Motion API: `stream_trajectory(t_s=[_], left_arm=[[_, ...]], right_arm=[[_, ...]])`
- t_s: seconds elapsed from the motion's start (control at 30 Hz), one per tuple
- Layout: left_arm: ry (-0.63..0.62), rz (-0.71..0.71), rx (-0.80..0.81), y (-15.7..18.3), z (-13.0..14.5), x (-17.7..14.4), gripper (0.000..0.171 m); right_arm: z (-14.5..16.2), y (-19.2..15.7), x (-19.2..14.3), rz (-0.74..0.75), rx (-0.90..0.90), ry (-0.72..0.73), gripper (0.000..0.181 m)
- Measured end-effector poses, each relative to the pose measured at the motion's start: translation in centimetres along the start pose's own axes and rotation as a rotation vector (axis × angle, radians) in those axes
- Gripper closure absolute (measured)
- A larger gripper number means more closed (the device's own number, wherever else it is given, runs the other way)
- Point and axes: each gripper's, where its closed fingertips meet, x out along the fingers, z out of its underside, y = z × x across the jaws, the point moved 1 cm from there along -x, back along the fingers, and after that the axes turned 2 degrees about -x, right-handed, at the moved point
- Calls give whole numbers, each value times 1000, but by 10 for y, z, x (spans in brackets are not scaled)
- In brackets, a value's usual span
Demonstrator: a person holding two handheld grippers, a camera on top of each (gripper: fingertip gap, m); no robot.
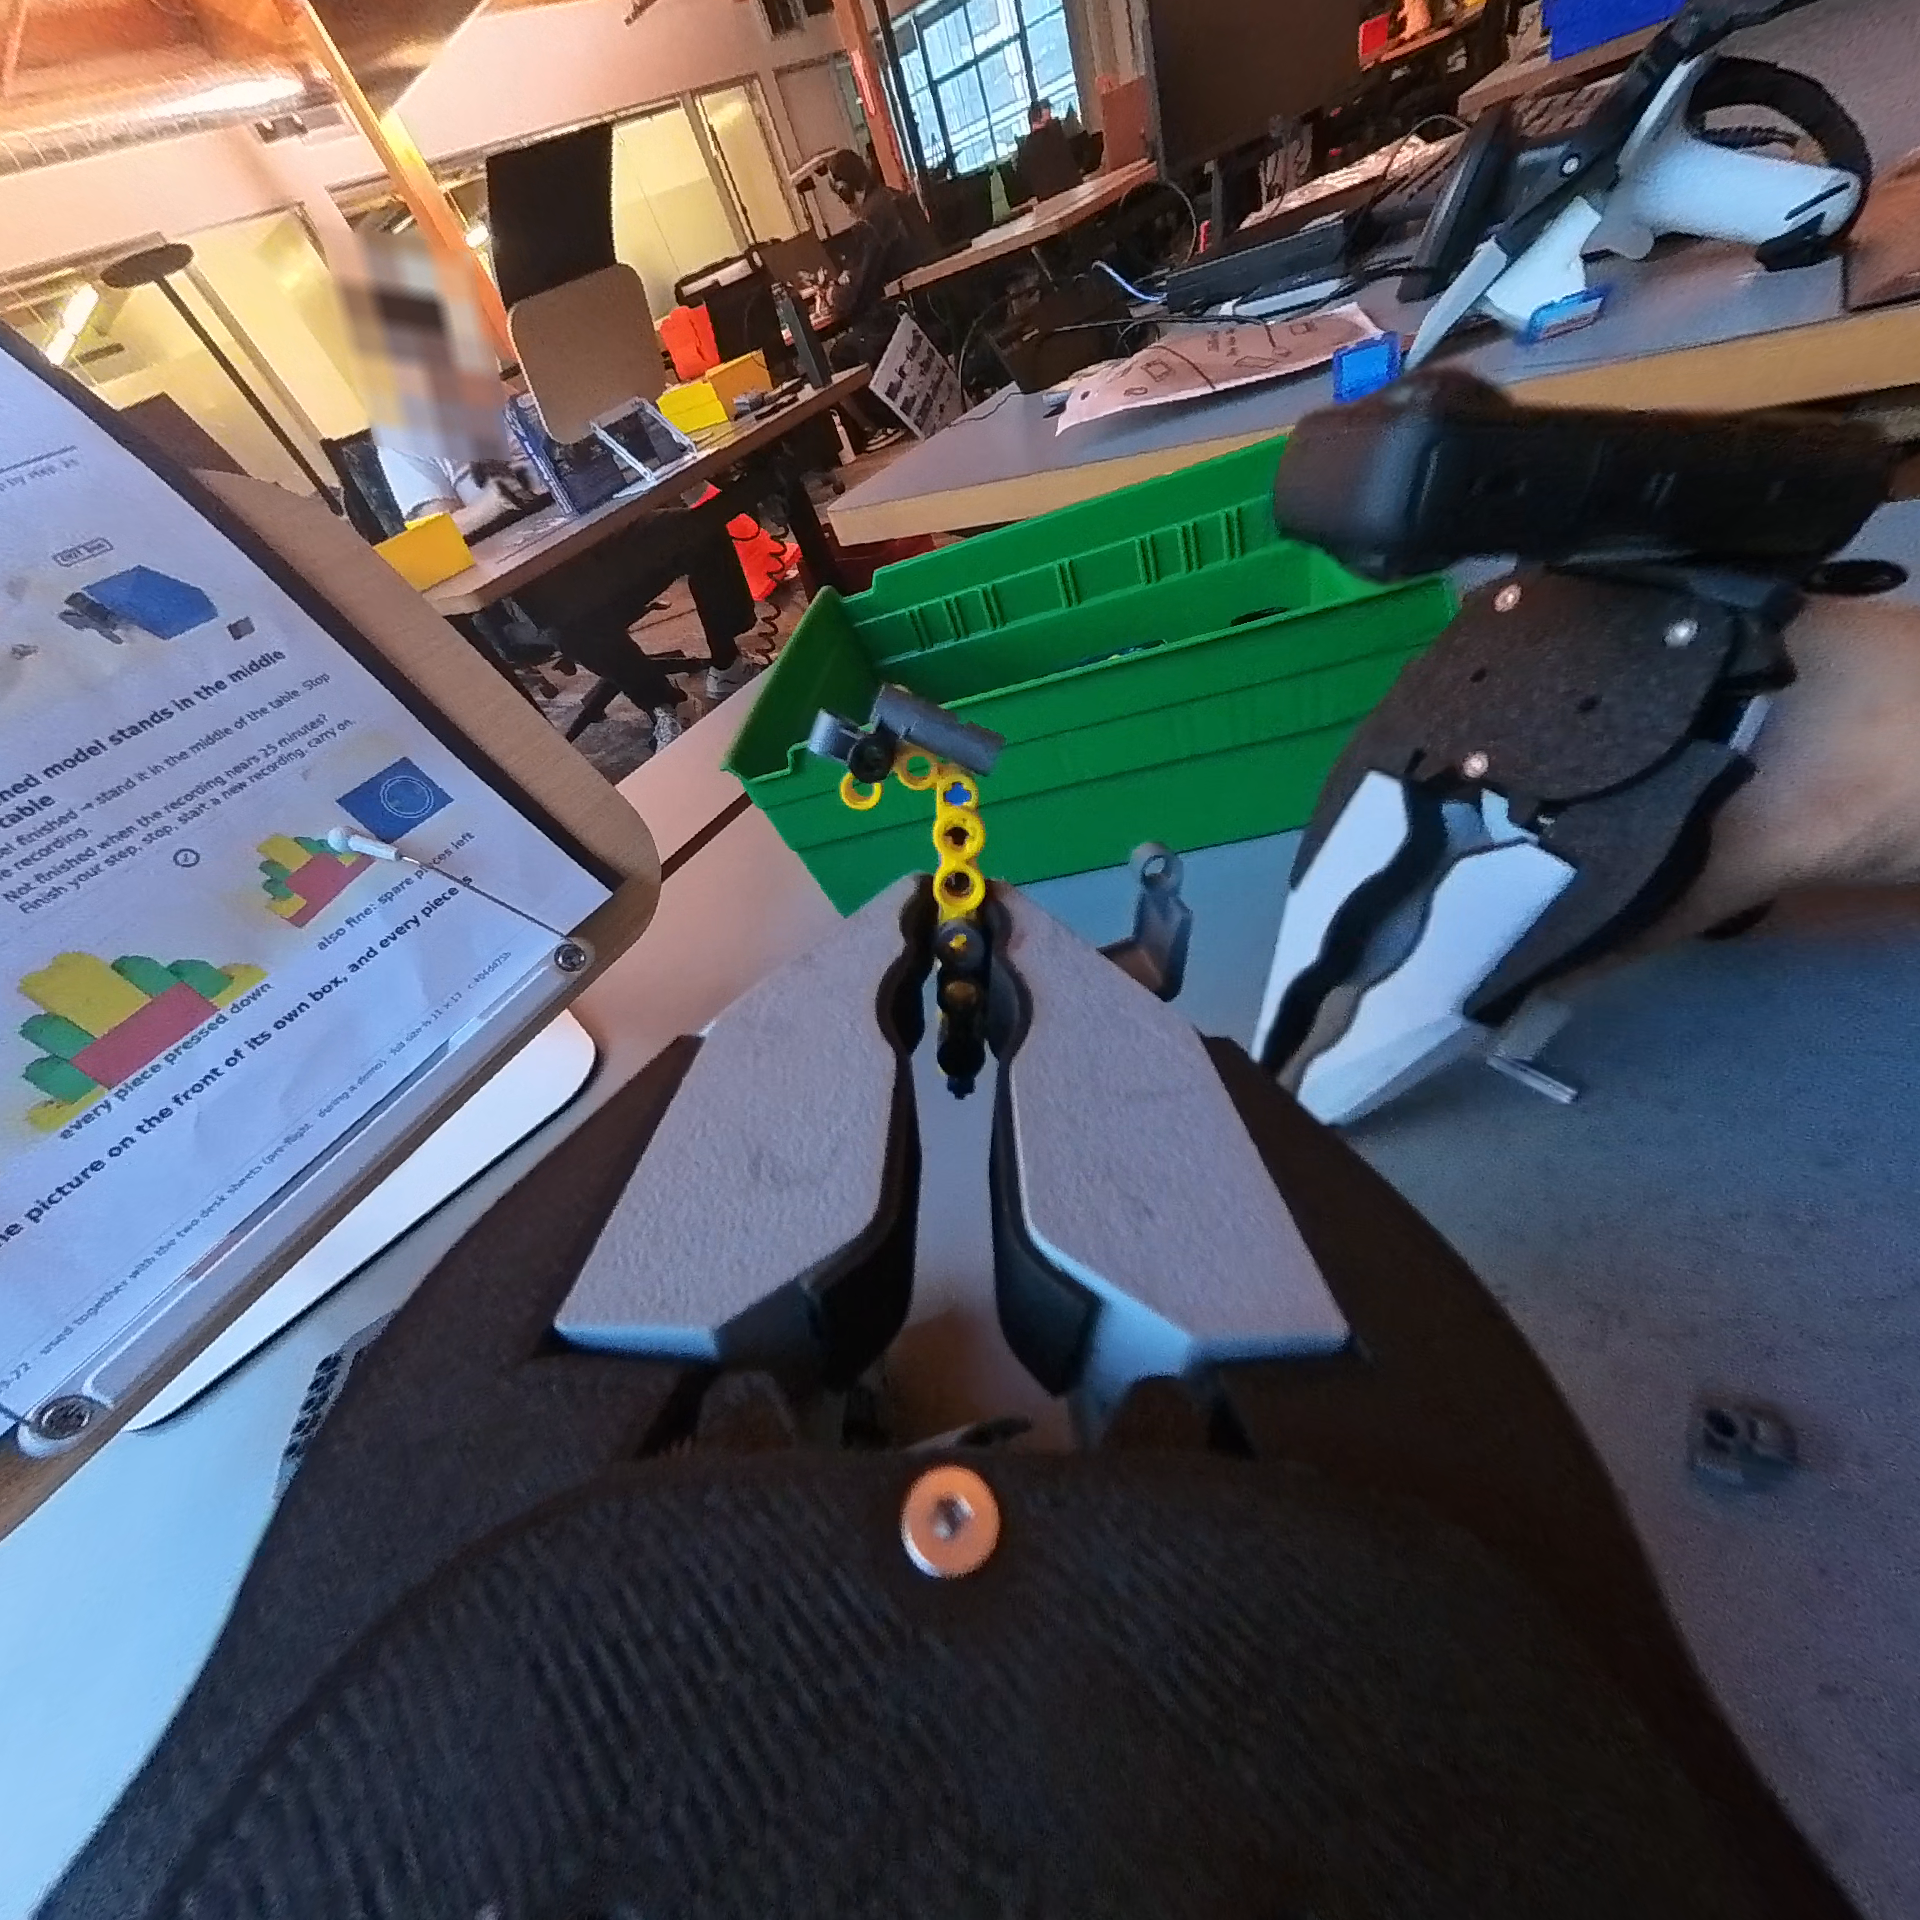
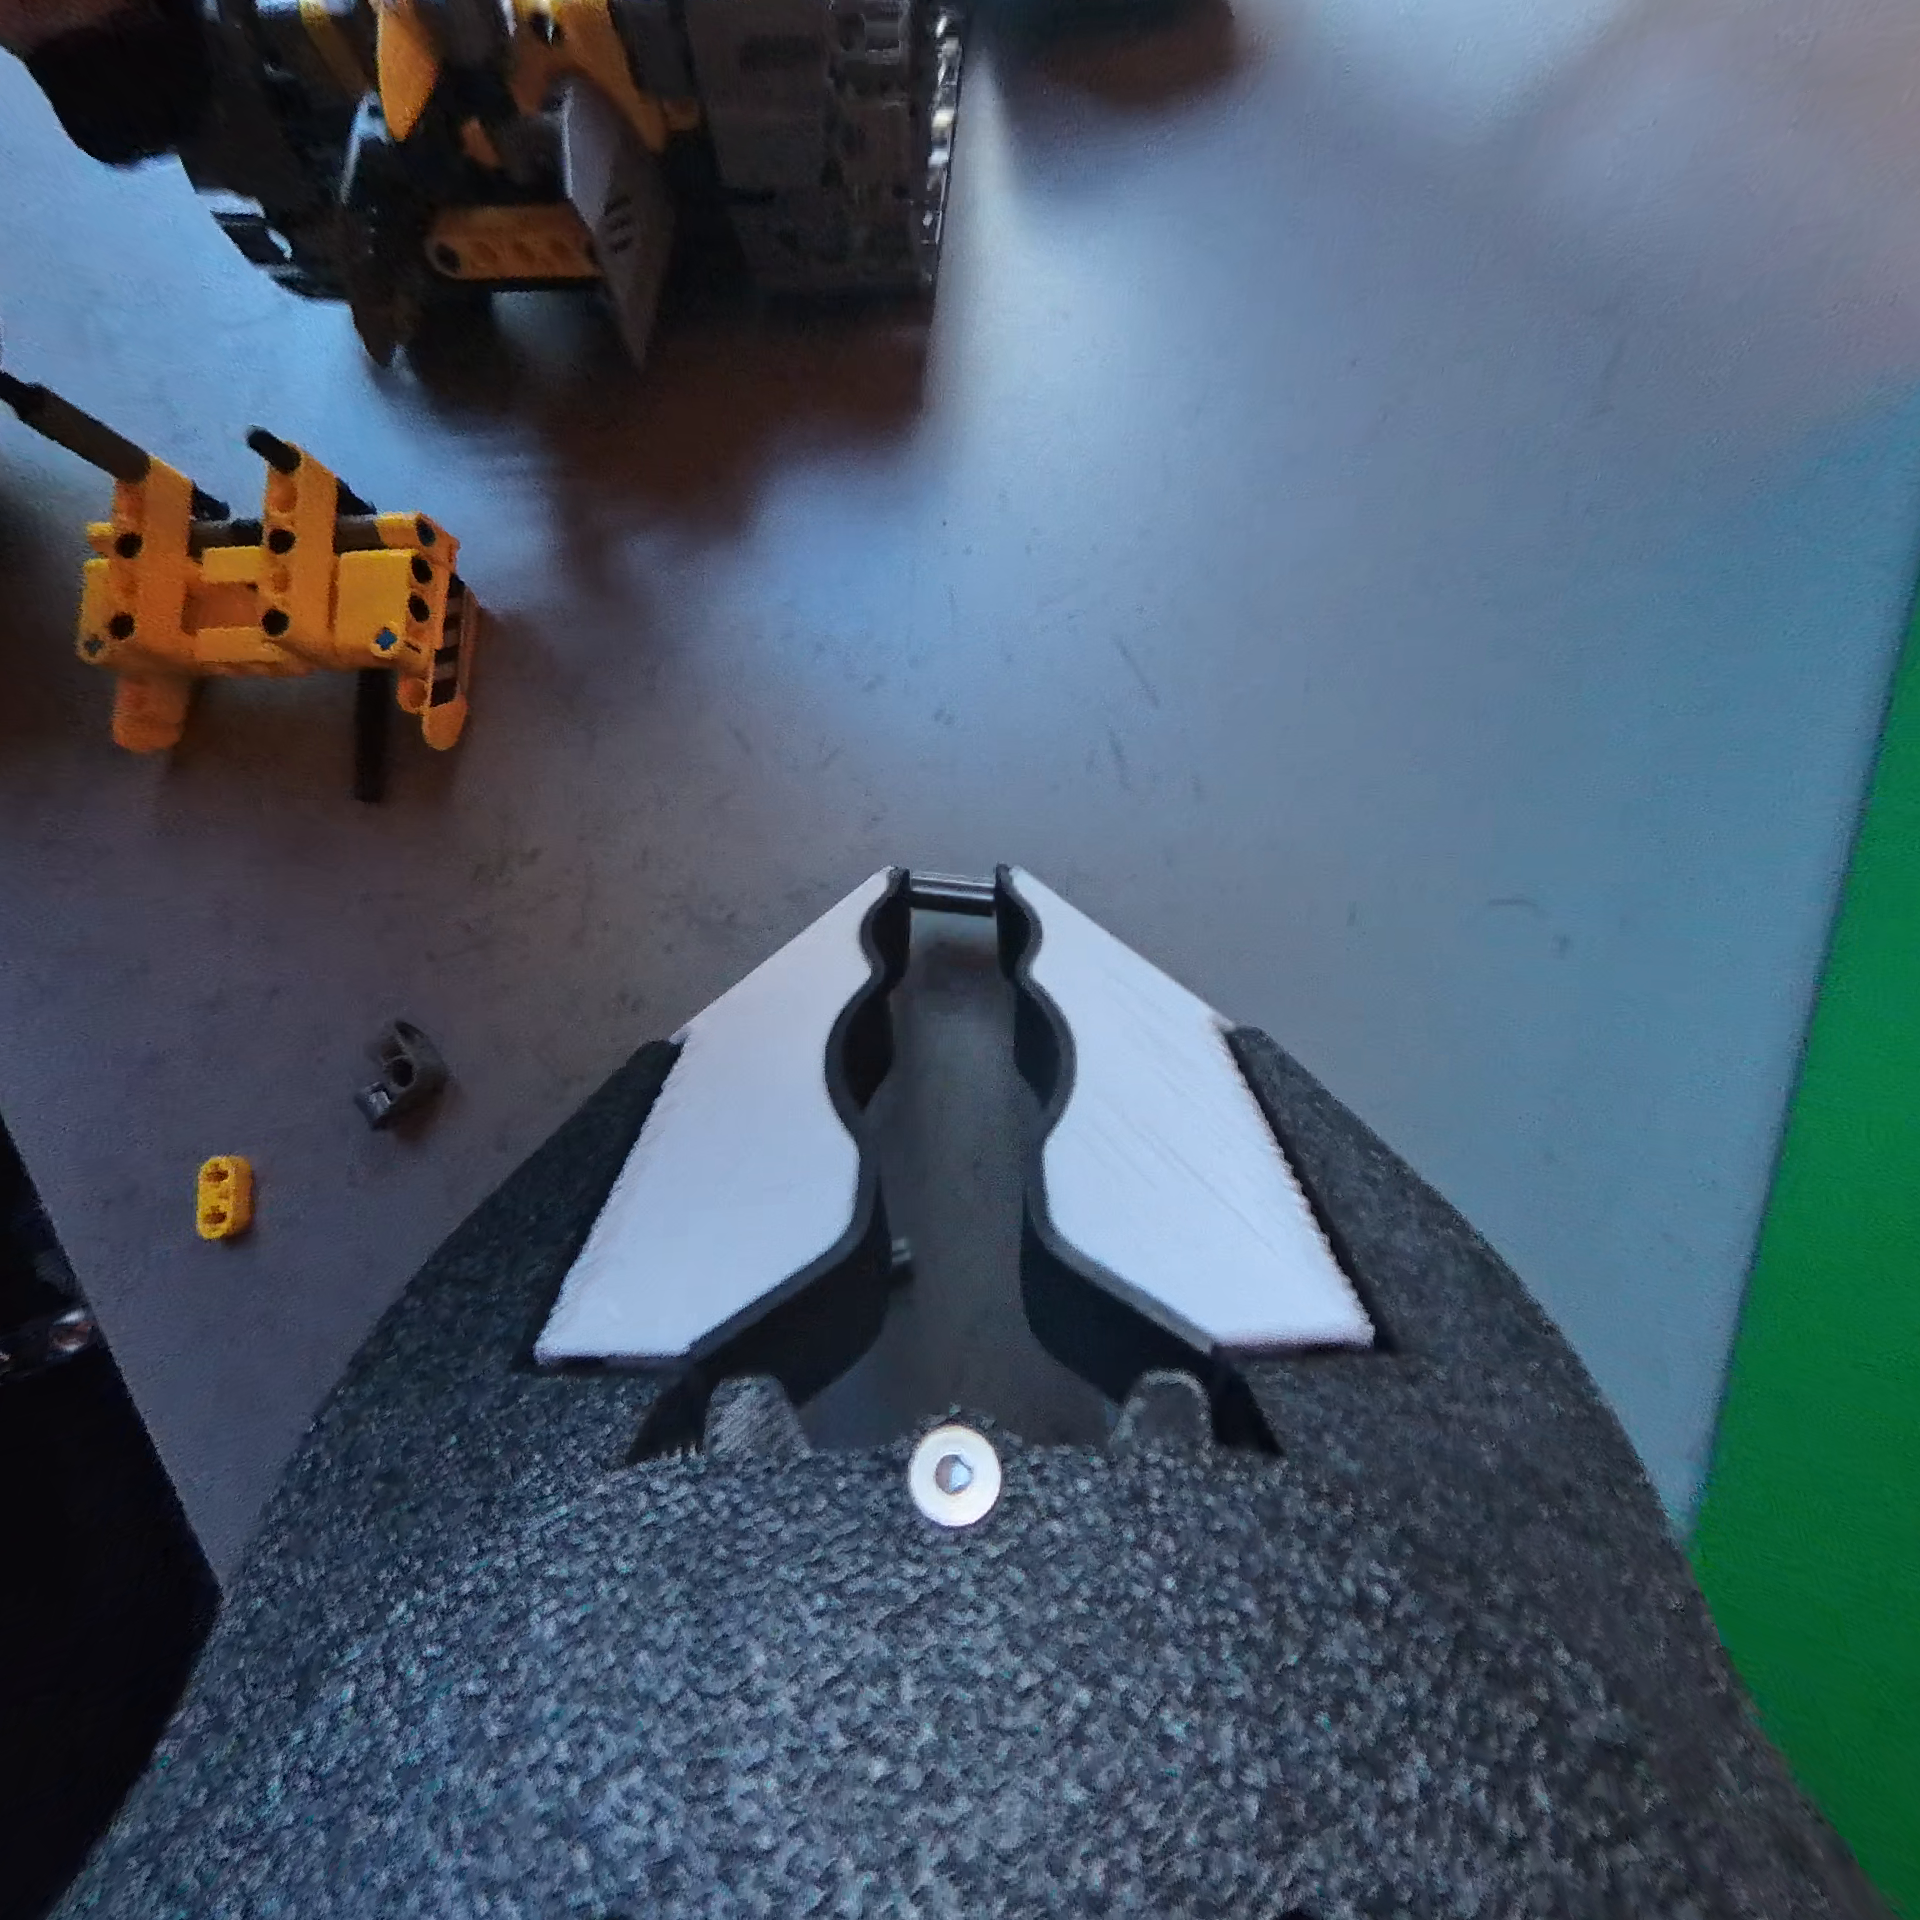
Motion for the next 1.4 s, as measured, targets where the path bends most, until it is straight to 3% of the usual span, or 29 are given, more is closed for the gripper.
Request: stream_trajectory(t_s=[0.1, 0.2, 0.27, 0.3, 0.33, 0.4, 0.5, 0.57, 0.67, 0.8, 0.9, 1.07, 1.2, 1.4], left_arm=[[-3, 3, 3, 1, 1, 1, 167], [3, 5, 0, 2, -1, 0, 168], [6, 6, -2, 2, -2, -1, 168], [5, 7, 1, 3, -2, -1, 167], [6, 8, 5, 3, -3, -1, 167], [10, 2, 18, 4, -4, -2, 167], [9, -10, 23, 1, -4, -2, 167], [4, -1, 12, 0, -3, -2, 168], [-10, 14, 14, 4, 0, 0, 167], [-24, 74, 33, 17, 3, 4, 168], [-64, 157, 53, 32, 11, 7, 167], [-96, 172, 104, 40, 18, 10, 167], [-103, 185, 100, 42, 20, 11, 168], [-111, 197, 98, 44, 22, 12, 167]], right_arm=[[-29, 19, -42, 138, -41, 132, 168], [-62, 83, -135, 506, -102, 274, 168], [-54, 126, -170, 563, -22, 233, 167], [-39, 146, -172, 542, 51, 154, 160], [-23, 162, -172, 523, 117, 83, 142], [-10, 171, -174, 499, 142, 64, 143], [-12, 152, -183, 466, 113, 138, 145], [-16, 113, -175, 324, 105, 203, 145], [-4, 28, -134, 16, 42, 195, 148], [42, -26, -75, -100, -154, 34, 158], [52, -27, -55, -132, -127, -7, 142], [53, -23, -46, -157, -141, -35, 142], [53, -26, -44, -183, -165, -33, 180], [24, -18, -69, -154, -123, 63, 181]])
